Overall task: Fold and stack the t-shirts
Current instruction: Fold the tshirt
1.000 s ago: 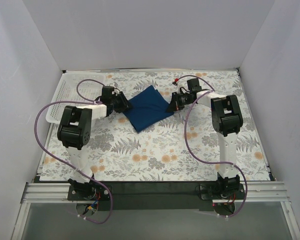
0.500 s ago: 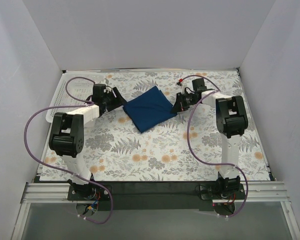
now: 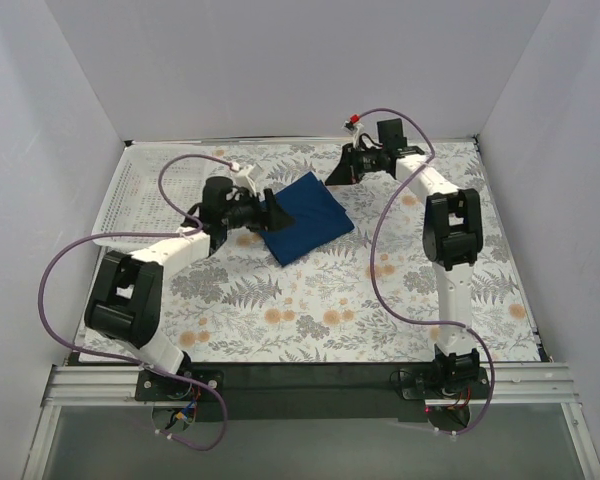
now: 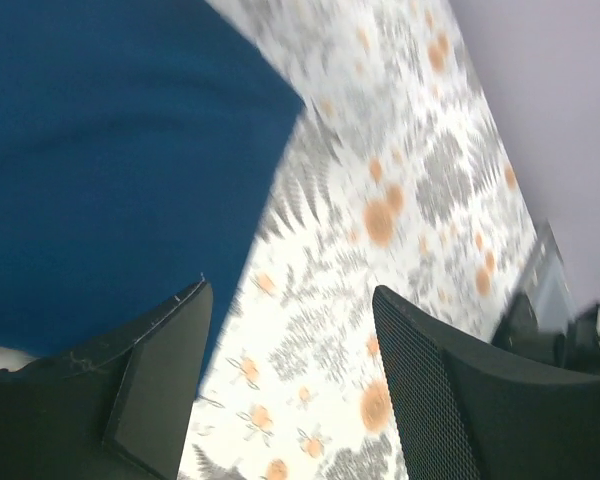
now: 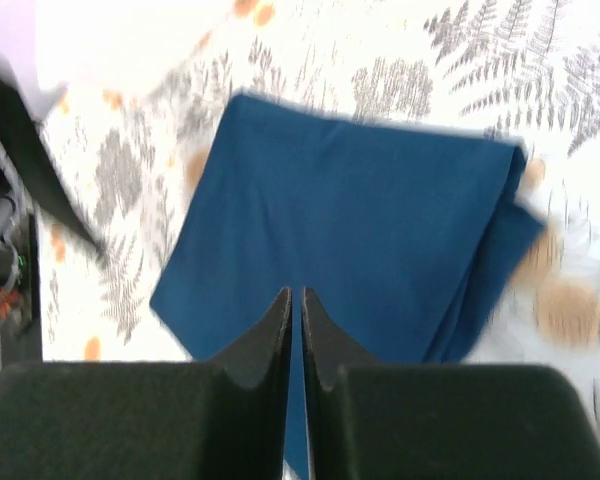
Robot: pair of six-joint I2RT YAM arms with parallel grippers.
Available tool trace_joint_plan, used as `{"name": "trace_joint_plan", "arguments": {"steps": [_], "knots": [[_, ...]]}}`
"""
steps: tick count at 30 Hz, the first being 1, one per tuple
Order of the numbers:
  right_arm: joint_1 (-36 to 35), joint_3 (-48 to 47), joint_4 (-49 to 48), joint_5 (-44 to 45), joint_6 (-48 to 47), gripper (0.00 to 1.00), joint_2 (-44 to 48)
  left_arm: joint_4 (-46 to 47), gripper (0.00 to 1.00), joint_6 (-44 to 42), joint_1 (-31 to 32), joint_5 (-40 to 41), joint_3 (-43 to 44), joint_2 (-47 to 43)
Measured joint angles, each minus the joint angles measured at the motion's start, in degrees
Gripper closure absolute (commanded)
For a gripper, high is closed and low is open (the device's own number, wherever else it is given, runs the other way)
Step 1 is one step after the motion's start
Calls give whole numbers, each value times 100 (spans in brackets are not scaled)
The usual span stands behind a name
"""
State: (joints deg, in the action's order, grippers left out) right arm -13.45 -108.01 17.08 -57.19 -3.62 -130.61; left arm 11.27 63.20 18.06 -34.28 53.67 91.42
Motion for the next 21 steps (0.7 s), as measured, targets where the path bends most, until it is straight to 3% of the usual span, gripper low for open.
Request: {"name": "trace_joint_plan", "arguments": {"steps": [5,12,21], "knots": [[-286,-1381,-232,131,1266,89,-1217,153,40,188,509,-205,-361,546],[-531,-1401,-575,940,2632,92,-1692,426,40,350,492,-195,-413,1134],[-457,-1412,-741,2310,3379,90,-1777,560,40,385,492,-221,-608,1314]]}}
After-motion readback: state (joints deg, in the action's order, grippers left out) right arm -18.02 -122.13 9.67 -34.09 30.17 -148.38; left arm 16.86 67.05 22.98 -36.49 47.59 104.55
